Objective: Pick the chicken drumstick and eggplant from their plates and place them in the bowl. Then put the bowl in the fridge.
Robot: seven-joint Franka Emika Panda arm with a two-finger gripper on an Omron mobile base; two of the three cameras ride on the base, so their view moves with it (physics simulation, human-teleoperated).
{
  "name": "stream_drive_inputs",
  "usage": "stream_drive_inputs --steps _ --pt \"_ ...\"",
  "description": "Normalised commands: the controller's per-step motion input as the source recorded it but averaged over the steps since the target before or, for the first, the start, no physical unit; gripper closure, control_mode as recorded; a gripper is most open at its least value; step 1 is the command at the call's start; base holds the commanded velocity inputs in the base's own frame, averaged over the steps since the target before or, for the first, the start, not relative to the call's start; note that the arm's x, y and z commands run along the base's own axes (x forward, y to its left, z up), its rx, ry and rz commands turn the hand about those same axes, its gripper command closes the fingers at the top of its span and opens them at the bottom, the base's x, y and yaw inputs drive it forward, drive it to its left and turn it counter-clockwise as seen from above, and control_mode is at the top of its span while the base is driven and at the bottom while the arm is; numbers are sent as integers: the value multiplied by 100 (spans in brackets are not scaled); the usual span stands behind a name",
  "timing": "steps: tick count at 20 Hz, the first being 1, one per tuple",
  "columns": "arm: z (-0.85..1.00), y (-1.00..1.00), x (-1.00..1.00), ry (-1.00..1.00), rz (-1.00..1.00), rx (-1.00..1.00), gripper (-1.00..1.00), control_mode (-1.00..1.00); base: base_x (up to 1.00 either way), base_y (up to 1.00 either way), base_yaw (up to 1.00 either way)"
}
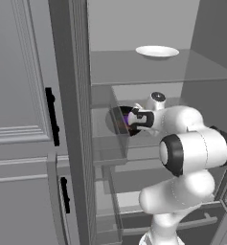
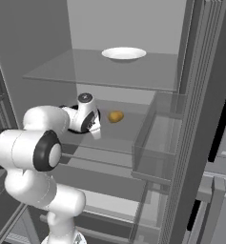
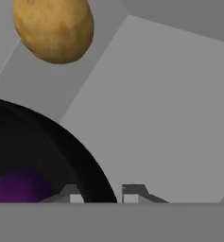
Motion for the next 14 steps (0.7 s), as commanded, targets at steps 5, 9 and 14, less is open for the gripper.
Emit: stream_drive_inputs --steps 5,9,14 --pt "0 2 1 -7 0 0 -100 -100 0 0 0" --pt "10 0 -18 -17 0 0 -100 -100 0 0 0" --pt "18 0 -68 -17 0 0 -100 -100 0 0 0"
